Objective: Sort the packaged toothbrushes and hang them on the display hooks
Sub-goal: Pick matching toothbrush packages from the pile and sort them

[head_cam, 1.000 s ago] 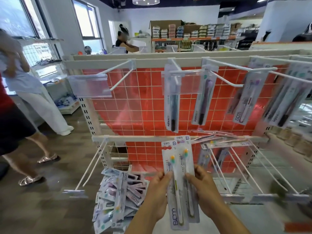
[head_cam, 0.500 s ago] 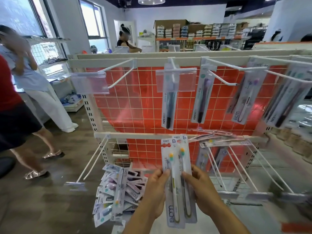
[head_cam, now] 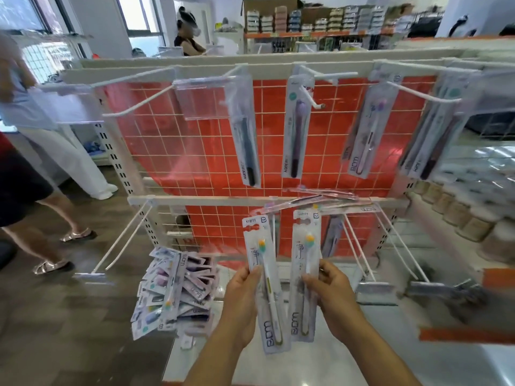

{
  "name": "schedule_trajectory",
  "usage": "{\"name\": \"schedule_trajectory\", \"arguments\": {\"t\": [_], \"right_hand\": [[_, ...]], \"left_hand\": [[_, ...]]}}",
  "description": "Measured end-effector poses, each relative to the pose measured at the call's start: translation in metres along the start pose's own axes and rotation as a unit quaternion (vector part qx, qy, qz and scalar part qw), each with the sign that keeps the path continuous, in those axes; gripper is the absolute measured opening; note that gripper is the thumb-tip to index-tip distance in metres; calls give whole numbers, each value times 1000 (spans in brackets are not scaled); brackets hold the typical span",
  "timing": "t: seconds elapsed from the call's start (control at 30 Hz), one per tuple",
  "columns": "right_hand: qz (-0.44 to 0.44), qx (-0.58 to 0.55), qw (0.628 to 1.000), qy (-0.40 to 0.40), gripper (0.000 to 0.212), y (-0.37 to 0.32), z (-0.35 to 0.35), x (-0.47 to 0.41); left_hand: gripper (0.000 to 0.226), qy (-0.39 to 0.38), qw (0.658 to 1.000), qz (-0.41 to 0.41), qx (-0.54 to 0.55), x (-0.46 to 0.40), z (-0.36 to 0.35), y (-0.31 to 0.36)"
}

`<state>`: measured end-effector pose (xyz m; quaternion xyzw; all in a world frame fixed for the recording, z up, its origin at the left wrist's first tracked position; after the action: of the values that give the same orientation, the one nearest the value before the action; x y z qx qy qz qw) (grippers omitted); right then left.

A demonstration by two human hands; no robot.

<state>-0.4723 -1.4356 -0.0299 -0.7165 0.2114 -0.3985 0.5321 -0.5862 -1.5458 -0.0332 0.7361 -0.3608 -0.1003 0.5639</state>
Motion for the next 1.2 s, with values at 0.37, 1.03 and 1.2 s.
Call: {"name": "schedule_trajectory", "arguments": {"t": [0.37,1.03,1.2], "right_hand": [[-9,-30,999,38,30,28,53,22],[-12,-27,996,82,19,63,23,56],[-5,-19,996,85,11,71,8,68]], "left_hand": [[20,55,998,2,-26,27,-14,-38],[22,12,999,17,-35,47,21,-45],[21,-5,998,26,-51,51,37,-47]]}}
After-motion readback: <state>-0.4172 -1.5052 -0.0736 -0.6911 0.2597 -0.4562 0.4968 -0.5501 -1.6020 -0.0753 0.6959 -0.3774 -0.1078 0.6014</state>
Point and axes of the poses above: each hand's wrist, its own x-axis away from the middle knuckle, its own z-axis out of the back of the hand, y = z × x, the point moved 1 cm from there along -x, towards the middle knuckle, and after that the axes turned 5 degrees about -z, right-handed, at the moved point
